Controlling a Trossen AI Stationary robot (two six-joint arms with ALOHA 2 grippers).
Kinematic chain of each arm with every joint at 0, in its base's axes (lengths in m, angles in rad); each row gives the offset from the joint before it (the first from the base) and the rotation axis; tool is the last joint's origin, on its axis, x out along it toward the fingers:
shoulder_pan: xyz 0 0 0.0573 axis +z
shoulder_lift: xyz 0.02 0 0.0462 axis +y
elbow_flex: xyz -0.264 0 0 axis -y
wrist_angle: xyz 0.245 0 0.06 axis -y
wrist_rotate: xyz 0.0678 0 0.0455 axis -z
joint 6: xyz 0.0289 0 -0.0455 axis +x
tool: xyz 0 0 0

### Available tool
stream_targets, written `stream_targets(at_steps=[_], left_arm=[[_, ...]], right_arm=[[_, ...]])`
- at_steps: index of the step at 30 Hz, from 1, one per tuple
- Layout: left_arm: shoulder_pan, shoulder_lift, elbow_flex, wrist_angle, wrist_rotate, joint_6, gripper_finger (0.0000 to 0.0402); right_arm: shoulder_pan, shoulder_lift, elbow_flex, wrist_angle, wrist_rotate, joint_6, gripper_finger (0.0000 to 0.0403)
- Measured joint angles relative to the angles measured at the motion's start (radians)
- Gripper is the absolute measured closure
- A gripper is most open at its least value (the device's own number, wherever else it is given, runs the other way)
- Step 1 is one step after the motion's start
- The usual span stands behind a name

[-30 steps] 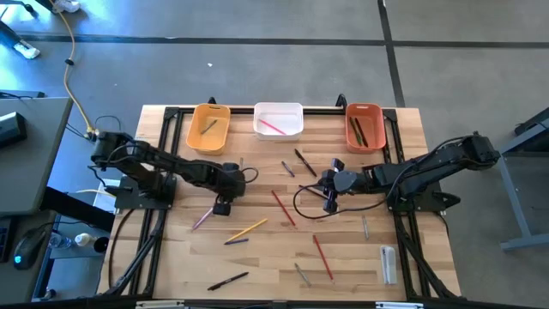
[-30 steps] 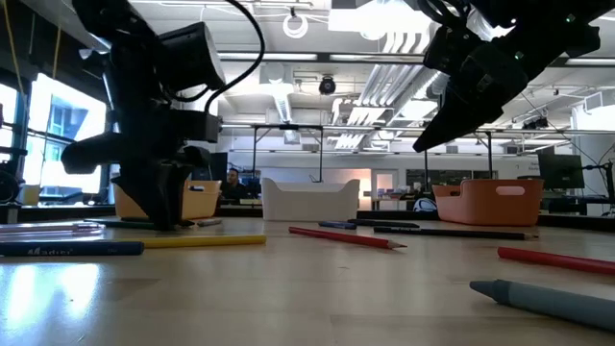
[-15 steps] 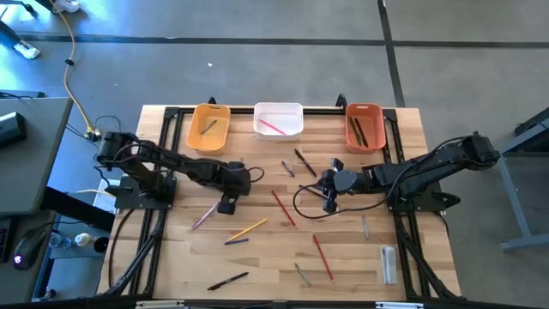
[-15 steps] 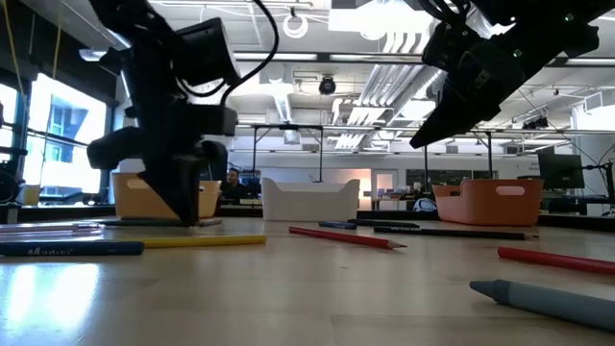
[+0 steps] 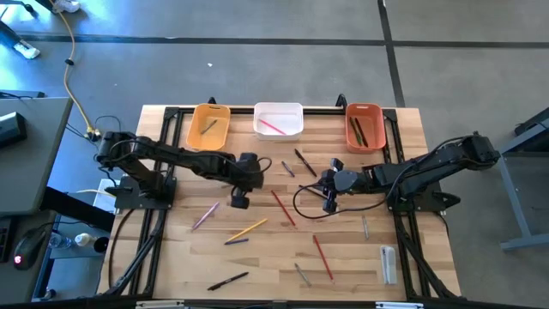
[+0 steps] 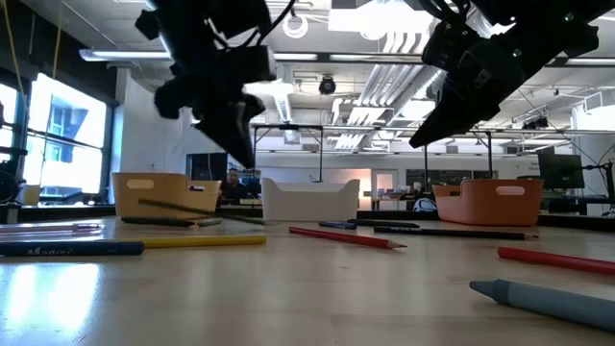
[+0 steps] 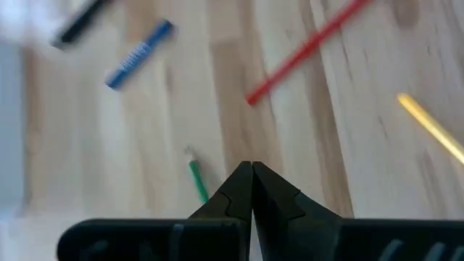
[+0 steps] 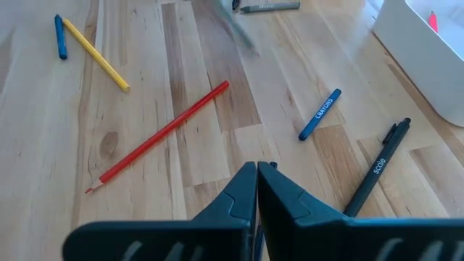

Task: Sort crayons/erasers/pens/pencils in bins
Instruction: Put the green color pencil into the white bin, then put the green color pencil into the orange bin

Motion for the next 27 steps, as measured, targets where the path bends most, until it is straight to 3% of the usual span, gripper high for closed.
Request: stream_targets(at_steps=[5,9,15,23,27], left_arm=[[0.056,-0.002,0.057,0.0,-0.055,0.0,0.0401],[0.128,-0.002,0.06,-0.013,-0.035,0.026,0.0401],[0.239,0.023,0.021,-0.052,0.109,-0.062,0.0401],[0.191,0.0,0.006,-0.35,0.055,-0.202,0.0359],[0.141,-0.033,-0.062,-0.31,0.05,-0.268,0.0326]], right_arm=[[0.0,0.0,0.0,0.0,0.0,-0.004,0.0399],[0.0,0.0,0.0,0.0,0.0,-0.006,0.0399],[0.0,0.0,0.0,0.0,0.0,-0.006,0.0399],[0.0,0.0,0.0,0.0,0.0,-0.006,0.0399],[0.0,0.0,0.0,0.0,0.0,-0.006,0.0399]])
